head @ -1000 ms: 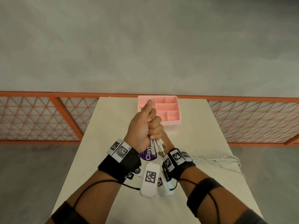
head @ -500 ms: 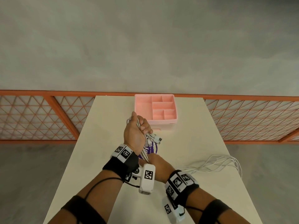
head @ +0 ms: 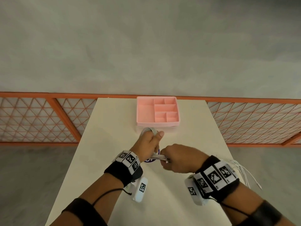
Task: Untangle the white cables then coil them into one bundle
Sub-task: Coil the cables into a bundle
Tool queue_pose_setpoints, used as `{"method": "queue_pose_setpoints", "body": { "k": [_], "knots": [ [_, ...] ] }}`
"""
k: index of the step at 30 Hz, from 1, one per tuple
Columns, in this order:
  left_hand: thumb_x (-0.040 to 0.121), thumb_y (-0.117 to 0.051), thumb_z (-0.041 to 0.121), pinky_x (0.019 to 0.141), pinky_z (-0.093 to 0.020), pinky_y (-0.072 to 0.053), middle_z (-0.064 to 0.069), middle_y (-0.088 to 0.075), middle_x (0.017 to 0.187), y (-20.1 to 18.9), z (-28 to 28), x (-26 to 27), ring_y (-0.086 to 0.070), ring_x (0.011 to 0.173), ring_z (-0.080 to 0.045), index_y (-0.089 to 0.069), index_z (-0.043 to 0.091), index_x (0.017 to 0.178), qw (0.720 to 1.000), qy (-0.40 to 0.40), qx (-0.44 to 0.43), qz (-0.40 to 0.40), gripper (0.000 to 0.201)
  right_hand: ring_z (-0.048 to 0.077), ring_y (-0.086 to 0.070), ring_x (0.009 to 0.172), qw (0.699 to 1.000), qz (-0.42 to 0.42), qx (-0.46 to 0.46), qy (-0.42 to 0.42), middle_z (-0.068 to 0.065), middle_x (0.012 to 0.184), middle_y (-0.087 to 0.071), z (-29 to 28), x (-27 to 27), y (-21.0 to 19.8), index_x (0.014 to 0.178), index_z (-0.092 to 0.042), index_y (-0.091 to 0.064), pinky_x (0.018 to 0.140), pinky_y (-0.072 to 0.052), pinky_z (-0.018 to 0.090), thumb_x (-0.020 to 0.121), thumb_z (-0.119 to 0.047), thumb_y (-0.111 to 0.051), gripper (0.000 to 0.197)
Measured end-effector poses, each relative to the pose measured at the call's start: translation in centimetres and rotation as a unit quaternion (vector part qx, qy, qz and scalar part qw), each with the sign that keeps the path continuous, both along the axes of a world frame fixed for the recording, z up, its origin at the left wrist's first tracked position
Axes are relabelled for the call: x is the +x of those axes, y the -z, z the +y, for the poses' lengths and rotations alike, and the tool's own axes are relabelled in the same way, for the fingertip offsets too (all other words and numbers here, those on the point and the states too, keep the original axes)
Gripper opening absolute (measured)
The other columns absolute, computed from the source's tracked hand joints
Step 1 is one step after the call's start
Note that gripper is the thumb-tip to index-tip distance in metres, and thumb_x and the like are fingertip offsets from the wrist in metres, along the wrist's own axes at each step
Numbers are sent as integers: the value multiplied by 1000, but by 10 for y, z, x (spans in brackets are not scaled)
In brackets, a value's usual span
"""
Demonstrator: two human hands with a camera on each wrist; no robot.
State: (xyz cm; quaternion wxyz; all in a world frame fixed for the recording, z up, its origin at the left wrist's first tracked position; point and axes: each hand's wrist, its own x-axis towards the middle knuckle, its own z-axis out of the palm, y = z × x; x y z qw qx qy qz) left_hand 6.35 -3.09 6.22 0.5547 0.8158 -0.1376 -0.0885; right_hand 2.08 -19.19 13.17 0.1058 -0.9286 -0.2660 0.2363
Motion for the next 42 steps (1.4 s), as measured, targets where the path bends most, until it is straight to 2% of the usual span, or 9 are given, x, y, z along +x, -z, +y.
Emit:
{"method": "queue_pose_setpoints", "body": {
  "k": [3, 9, 13, 18, 23, 26, 30, 33, 42],
  "knots": [
    [103, -40, 46, 54, -27, -43, -5, -54, 50, -3, -2, -5, -52, 45, -17, -52, 11, 58, 998, 36, 23, 46, 58, 11, -52, 63, 1000, -21, 2, -15, -8, 75, -61, -8, 5, -29, 102, -24, -68, 60, -39, 25, 88, -17, -57, 19],
    [103, -28, 56, 42, -22, -31, -10, -53, 54, -34, -12, -25, -40, 34, -17, -51, 12, 74, 952, 94, -181, 229, 57, 13, -68, 74, 979, 29, 194, 50, -5, 81, -74, -25, 39, -59, 89, -18, -74, 71, -53, 25, 79, -20, -81, 13],
    [87, -56, 60, 44, -21, -31, 0, -33, 46, -54, -14, -26, -28, 32, -10, -48, 14, 69, 899, 111, -317, 281, 50, 25, -64, 65, 931, 50, 349, 96, 8, 75, -72, -34, 60, -57, 82, -4, -70, 65, -52, 36, 71, -13, -87, 23],
    [90, -65, 38, 41, -19, -32, 9, -29, 40, -66, -9, -25, -25, 29, -5, -38, 19, 63, 836, 162, -443, 279, 43, 16, -48, 55, 876, 46, 455, 150, 10, 66, -59, -17, 67, -30, 85, 3, -67, 50, -40, 26, 85, -21, -75, 25],
    [90, -63, 27, 40, -21, -26, 7, -32, 37, -70, -7, -20, -17, 30, -10, -16, 20, 72, 771, 188, -531, 298, 51, 19, -69, 81, 801, 183, 526, 220, 6, 86, -75, 4, 46, -5, 81, -22, -77, 75, -53, 31, 90, -50, -47, 42],
    [90, -59, 24, 41, -22, -29, 5, -24, 39, -65, -1, -19, -18, 30, -10, -32, 19, 60, 789, 177, -516, 281, 40, 27, -69, 86, 769, 219, 560, 217, 17, 94, -73, 10, 40, 1, 90, -12, -76, 81, -54, 38, 95, -44, -48, 43],
    [95, -49, 25, 50, -28, -42, 4, -29, 41, -56, -2, -18, -29, 33, -10, -38, 17, 61, 844, 72, -471, 247, 37, 25, -66, 65, 803, 136, 536, 222, 6, 78, -74, 13, 39, -1, 84, -14, -70, 56, -52, 32, 103, -32, -43, 38],
    [102, -50, 25, 57, -35, -52, 1, -31, 48, -55, -6, -20, -35, 38, -13, -48, 10, 70, 867, -8, -444, 227, 35, 25, -57, 47, 822, 72, 524, 211, 24, 69, -64, 9, 45, 5, 90, -4, -64, 45, -47, 31, 103, -32, -46, 36],
    [100, -55, 32, 47, -28, -41, 2, -24, 52, -46, -6, -23, -26, 40, -10, -51, 13, 71, 879, -107, -402, 233, 34, 23, -48, 40, 869, 69, 444, 205, 11, 69, -63, -3, 49, 16, 95, -5, -62, 40, -42, 28, 98, -47, -52, 43]
  ]
}}
